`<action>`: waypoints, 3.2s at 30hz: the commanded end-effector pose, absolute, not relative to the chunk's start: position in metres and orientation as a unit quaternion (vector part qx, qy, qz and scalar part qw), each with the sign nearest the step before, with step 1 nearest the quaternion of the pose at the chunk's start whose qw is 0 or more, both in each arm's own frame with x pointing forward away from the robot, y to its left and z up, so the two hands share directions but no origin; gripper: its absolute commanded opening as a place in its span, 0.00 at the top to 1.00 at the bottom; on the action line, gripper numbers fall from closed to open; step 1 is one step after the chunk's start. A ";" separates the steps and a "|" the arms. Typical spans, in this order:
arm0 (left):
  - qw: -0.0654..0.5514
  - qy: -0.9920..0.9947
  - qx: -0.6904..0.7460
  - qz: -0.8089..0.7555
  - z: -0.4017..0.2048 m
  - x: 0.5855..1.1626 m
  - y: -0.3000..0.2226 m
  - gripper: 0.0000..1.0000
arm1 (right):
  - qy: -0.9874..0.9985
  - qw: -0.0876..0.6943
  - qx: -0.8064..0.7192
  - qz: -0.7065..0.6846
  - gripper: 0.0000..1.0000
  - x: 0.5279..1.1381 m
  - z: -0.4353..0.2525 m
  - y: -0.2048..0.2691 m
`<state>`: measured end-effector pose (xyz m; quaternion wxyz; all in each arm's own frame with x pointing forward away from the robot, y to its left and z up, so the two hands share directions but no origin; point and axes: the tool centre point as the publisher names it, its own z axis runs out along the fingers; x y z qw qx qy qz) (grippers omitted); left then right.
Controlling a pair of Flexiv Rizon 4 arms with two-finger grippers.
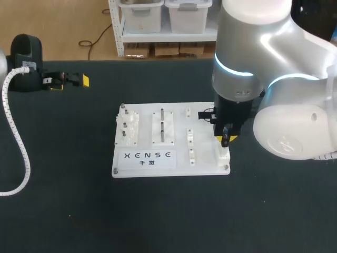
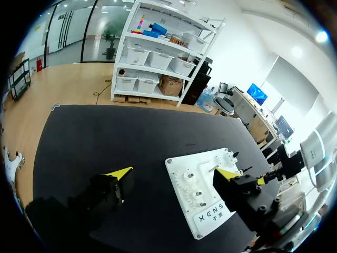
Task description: Insert the USB connector, Ethernet cable, and multi-pin plug into their matching sockets one by one.
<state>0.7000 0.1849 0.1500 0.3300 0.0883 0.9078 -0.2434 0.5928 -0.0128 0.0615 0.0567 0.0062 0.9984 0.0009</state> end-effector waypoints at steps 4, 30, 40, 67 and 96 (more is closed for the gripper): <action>0.330 0.908 0.088 -0.243 0.150 0.700 0.185 0.00 | 0.998 0.057 0.007 -0.001 1.00 0.593 0.061 -0.015; 0.330 0.908 0.088 -0.243 0.150 0.700 0.185 0.00 | 0.999 0.042 0.009 -0.013 1.00 0.599 0.052 -0.014; 0.330 0.908 0.088 -0.243 0.150 0.700 0.185 0.00 | 0.999 0.029 0.017 -0.019 1.00 0.601 0.044 -0.014; 0.330 0.908 0.088 -0.243 0.150 0.700 0.185 0.00 | 0.999 0.019 0.036 -0.030 1.00 0.582 0.022 -0.024; 0.330 0.908 0.088 -0.243 0.150 0.700 0.185 0.00 | 0.997 0.074 0.023 -0.006 0.00 0.592 0.076 -0.022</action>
